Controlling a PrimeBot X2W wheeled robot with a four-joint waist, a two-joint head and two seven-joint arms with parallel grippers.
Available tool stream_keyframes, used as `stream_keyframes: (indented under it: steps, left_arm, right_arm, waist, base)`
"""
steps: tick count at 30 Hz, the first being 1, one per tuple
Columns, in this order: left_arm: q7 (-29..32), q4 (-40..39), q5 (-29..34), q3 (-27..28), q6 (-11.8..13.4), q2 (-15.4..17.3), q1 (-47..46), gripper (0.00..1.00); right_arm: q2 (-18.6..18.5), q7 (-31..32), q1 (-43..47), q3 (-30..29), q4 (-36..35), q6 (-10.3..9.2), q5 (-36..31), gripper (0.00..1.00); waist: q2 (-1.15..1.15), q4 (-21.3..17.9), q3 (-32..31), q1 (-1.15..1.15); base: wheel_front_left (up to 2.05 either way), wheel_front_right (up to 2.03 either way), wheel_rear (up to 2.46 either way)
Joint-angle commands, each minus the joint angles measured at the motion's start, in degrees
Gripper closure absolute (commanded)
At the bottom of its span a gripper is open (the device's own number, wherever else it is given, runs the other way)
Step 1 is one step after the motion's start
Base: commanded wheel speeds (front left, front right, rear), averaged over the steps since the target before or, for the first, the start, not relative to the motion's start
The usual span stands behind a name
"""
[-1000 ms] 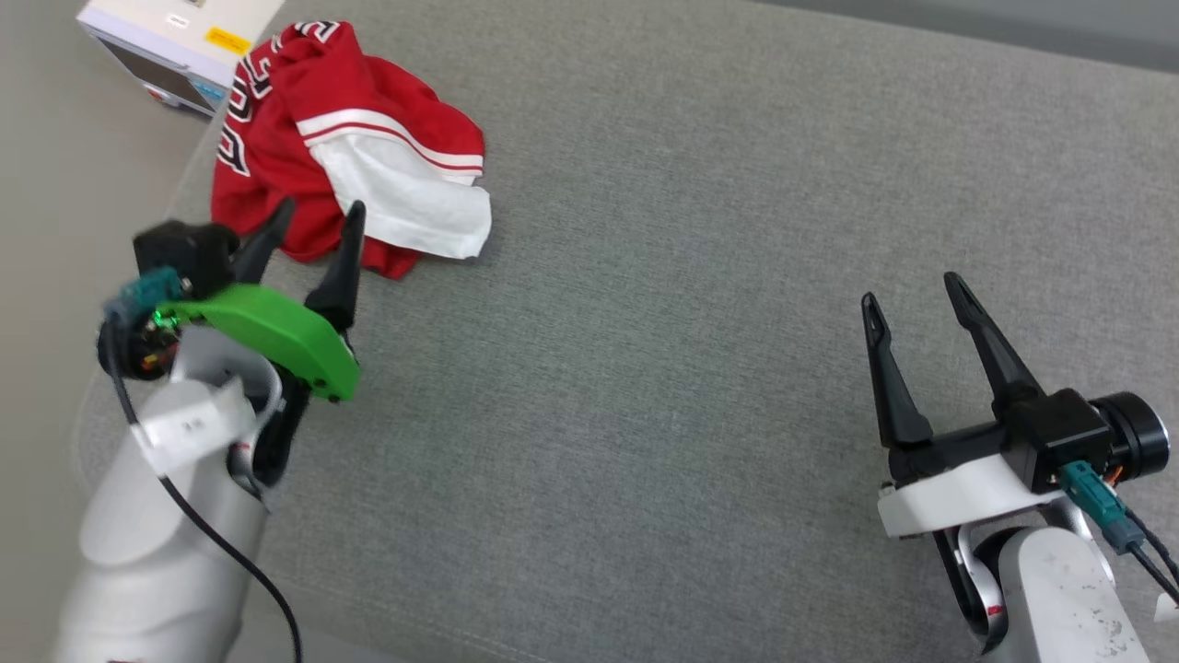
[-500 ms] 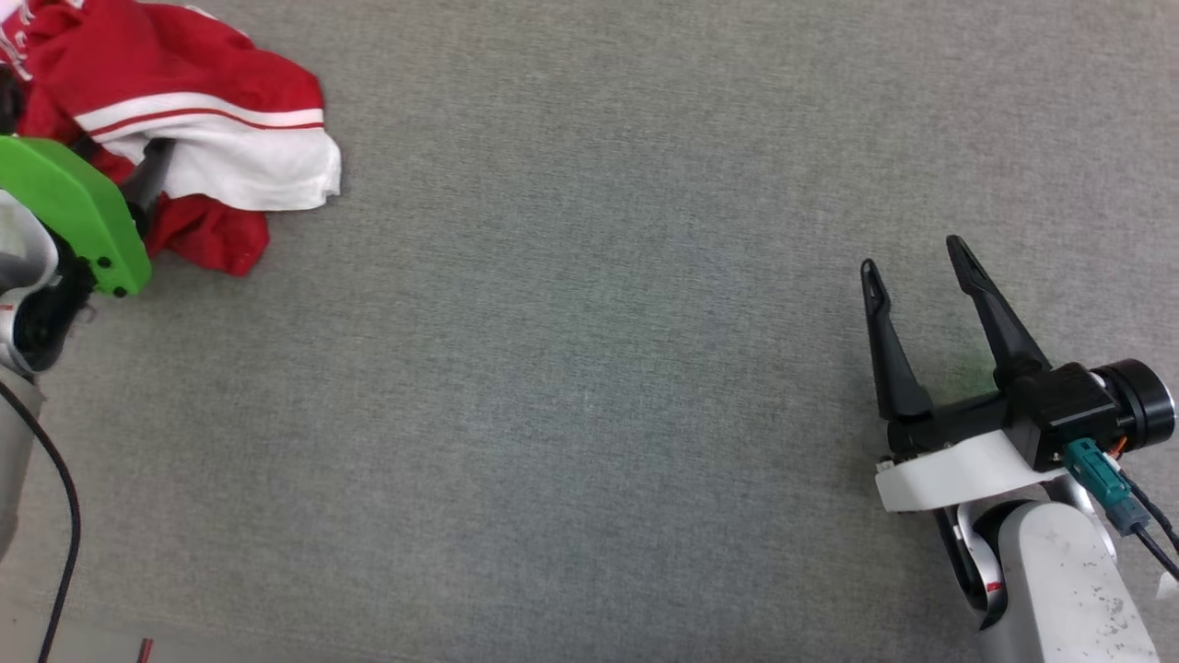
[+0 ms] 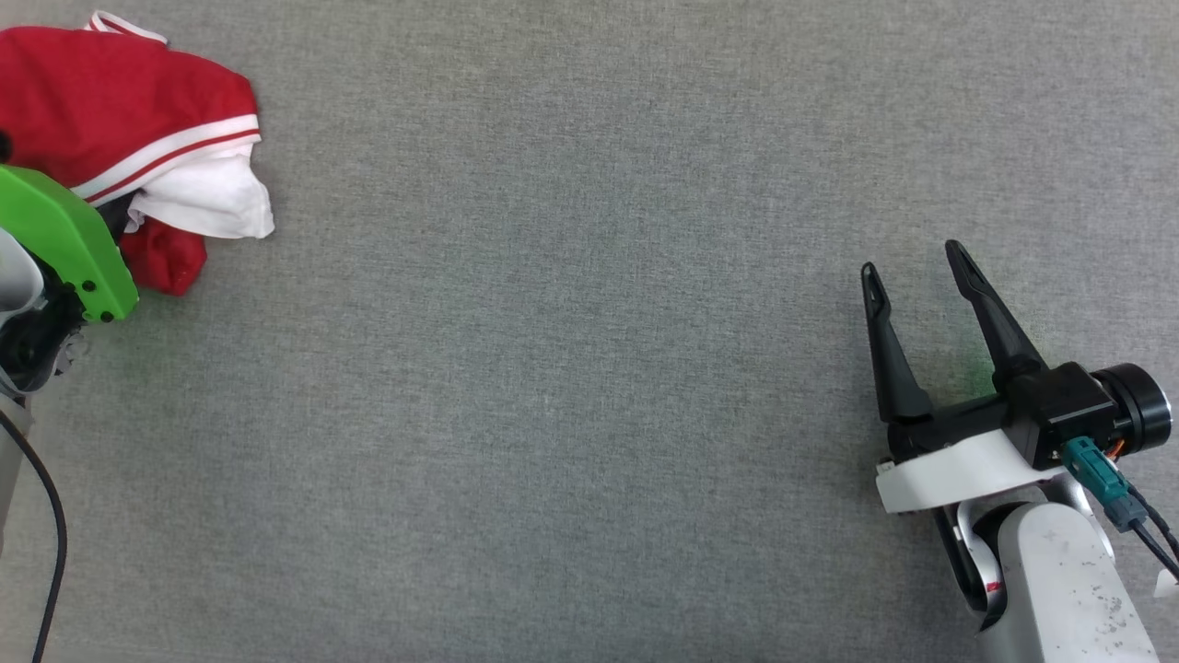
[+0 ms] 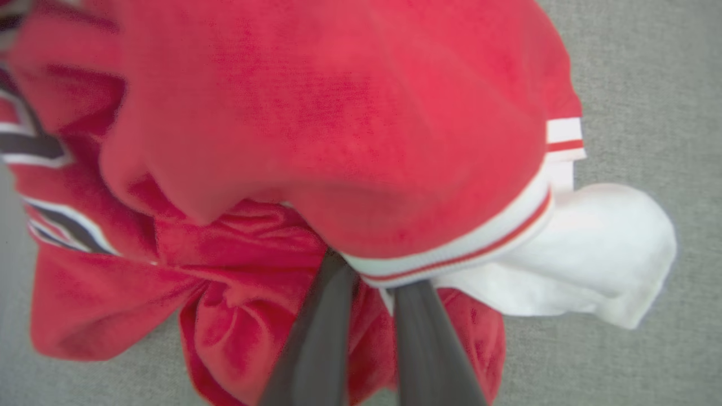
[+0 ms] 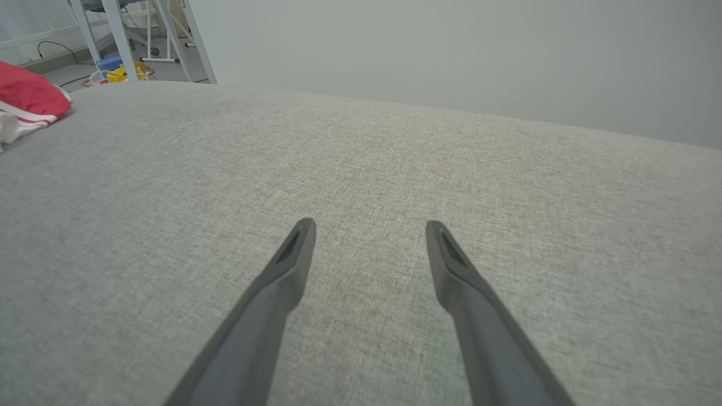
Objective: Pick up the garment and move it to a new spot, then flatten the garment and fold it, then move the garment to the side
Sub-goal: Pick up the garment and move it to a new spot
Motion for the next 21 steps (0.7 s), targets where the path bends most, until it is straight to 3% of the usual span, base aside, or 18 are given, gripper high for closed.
stream_keyframes:
  steps: [1, 6, 11, 17, 21]
  left_arm:
    - [-0.71, -0.38, -1.01, -0.59, -0.16, -0.21, 1.43, 1.0]
    - [-3.2, -3.5, -5.85, 0.53, -0.16, -0.79, 2.5, 1.0]
    - [-3.08, -12.24, -5.69, -1.43, 0.06, 0.0, 4.58, 1.0]
    - [-1.65, -20.93, -4.66, -3.9, 3.16, -1.72, 7.63, 1.0]
    - [-2.02, -25.9, -3.75, -6.48, 5.97, -5.76, 10.07, 1.0]
  right_arm:
    - [-0.15, -0.49, -0.39, 0.01, 0.38, -0.05, 0.49, 0.0]
    - [-0.15, -0.56, 0.16, -0.25, 1.58, -0.05, 1.36, 0.0]
    - [-0.15, -0.6, 2.25, -1.62, 2.85, -0.05, 3.51, 0.0]
    - [-0.15, -0.6, 4.36, -2.95, 3.21, -0.05, 5.43, 0.0]
    - [-0.15, -0.6, 5.64, -3.76, 3.24, -0.05, 6.4, 0.0]
  waist:
    - [0.0, 0.57, -1.5, 0.0]
    - [0.0, 1.25, -5.27, 0.0]
    - [0.0, 2.01, -12.63, 0.0]
    - [0.0, 1.88, -18.12, 0.0]
    - [0.0, 1.37, -20.61, 0.0]
  base:
    - [0.0, 0.0, 0.0]
    - [0.0, 0.0, 0.0]
    - [0.0, 0.0, 0.0]
    - [0.0, 0.0, 0.0]
    - [0.0, 0.0, 0.0]
